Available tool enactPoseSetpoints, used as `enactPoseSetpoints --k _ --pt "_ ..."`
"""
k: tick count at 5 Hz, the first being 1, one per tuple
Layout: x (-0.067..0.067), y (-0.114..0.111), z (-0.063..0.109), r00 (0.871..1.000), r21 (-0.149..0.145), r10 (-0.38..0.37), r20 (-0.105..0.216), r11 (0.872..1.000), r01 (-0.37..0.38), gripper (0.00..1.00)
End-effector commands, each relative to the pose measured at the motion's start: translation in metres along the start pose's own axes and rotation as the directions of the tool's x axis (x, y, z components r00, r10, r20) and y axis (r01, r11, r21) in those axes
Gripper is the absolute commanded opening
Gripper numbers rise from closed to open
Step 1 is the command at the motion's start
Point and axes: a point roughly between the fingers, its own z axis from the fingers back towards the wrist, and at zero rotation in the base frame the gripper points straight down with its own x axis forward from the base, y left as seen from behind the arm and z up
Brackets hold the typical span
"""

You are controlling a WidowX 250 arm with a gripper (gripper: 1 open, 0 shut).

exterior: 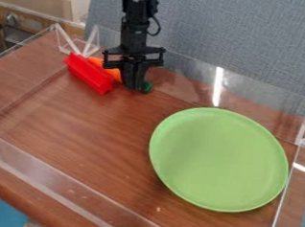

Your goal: Put the carrot on the left side

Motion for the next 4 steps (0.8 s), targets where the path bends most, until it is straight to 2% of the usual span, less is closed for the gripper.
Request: enactPoseSetpoints --k 1,2,3,4 --pt "-0.015 -0.04 -0.001 0.99 -0.051 -0.121 0.076 0.991 0.126 1.0" --pt "-0.02 -0.046 -0.006 0.984 -0.046 -0.164 0.071 0.985 0.167 1.0" --pt "-0.025 -0.043 0.002 0.986 -0.073 -0.149 0.078 0.985 0.155 0.0" --pt "-0.032 -0.039 0.016 0.987 -0.108 -0.136 0.089 0.983 0.145 0.0"
